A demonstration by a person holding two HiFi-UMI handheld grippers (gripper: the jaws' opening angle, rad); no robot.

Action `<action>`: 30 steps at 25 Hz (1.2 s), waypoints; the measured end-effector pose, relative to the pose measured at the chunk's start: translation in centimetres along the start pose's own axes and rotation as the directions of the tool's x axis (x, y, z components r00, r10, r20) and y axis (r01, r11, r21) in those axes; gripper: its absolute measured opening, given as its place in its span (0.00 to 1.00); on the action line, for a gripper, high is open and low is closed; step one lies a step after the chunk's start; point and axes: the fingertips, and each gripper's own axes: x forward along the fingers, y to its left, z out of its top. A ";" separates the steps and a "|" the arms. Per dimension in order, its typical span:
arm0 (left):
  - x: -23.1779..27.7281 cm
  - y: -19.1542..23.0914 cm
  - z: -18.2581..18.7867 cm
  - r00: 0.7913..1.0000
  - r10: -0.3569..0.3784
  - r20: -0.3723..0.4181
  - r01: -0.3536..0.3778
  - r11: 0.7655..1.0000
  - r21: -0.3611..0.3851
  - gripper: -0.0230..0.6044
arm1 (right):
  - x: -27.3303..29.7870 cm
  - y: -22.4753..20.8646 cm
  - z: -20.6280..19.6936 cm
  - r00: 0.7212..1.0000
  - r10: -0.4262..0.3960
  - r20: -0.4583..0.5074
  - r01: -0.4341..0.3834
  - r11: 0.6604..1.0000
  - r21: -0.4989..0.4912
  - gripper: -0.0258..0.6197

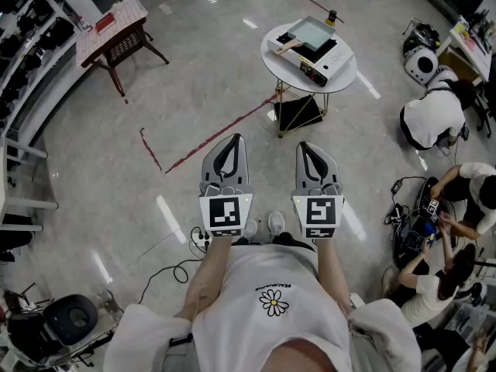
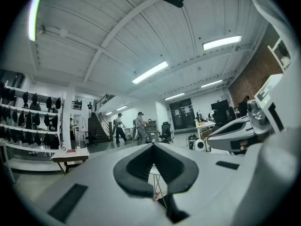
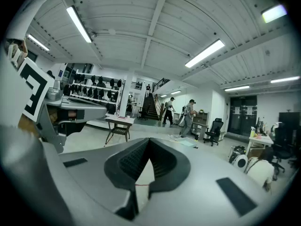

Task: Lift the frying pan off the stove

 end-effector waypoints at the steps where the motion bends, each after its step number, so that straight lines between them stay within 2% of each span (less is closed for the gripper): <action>1: 0.0 -0.1 -0.1 1.000 -0.002 -0.001 0.002 1.000 0.004 0.04 | 0.0 0.0 -0.1 1.000 0.000 0.000 0.000 1.000 0.001 0.04; 11: 1.9 -1.6 -0.4 1.000 -0.004 -0.013 0.004 1.000 0.013 0.03 | 0.1 -1.8 -0.9 1.000 0.018 0.004 -0.018 1.000 0.026 0.04; 17: 3.4 -3.6 -0.8 1.000 0.008 -0.005 -0.008 1.000 0.017 0.03 | -0.2 -3.5 -2.7 0.998 0.069 0.012 -0.070 0.992 0.103 0.04; 20: 3.9 -4.2 -1.6 0.999 0.035 -0.008 -0.035 0.999 -0.003 0.04 | 0.1 -4.2 -3.8 0.995 0.097 0.013 -0.098 0.990 0.100 0.04; 24: 4.4 -4.0 -1.2 0.998 0.055 -0.004 -0.055 0.998 0.008 0.03 | 1.1 -4.6 -4.0 0.991 0.136 0.017 -0.137 0.982 0.130 0.04; 30: 8.1 -2.6 -0.5 0.997 0.065 0.041 -0.066 0.998 0.010 0.03 | 4.4 -5.8 -3.0 0.987 0.154 0.046 -0.157 0.985 0.076 0.04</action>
